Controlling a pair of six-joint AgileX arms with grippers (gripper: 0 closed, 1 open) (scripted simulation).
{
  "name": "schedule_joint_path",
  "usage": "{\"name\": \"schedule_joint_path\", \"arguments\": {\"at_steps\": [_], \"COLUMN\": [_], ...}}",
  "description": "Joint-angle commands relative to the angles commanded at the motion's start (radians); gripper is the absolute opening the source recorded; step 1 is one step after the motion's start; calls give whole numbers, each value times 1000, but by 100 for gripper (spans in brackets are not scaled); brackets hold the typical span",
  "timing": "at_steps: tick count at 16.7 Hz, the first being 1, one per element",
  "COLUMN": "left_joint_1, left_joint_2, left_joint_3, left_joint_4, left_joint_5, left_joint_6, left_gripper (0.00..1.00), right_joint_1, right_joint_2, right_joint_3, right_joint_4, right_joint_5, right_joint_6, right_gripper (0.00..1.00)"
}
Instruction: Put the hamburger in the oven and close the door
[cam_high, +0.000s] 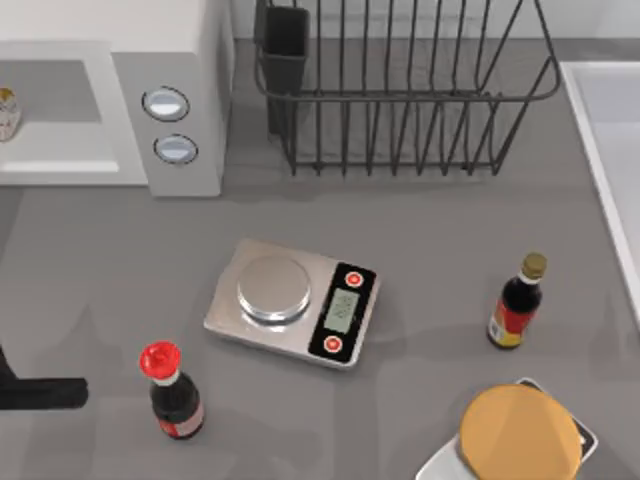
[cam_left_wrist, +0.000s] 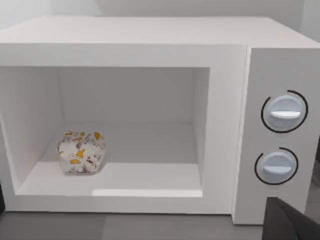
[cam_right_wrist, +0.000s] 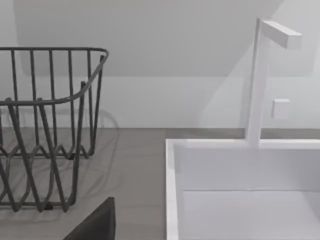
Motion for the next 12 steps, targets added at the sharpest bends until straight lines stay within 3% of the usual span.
{"name": "schedule_joint_path", "arguments": {"at_steps": [8, 12], "left_joint_1": [-180, -216], "left_joint_2": [280, 344], "left_joint_3": [37, 45], "left_joint_4": [242, 303], "left_joint_5": [-180, -215], "left_joint_6": [6, 6], "left_gripper": [0, 0], "right_joint_1": [0, 0], "right_joint_2": [0, 0], "right_joint_3": [0, 0], "right_joint_4": [0, 0], "right_joint_5": [0, 0], "right_joint_6": [0, 0], "right_gripper": [100, 100]}}
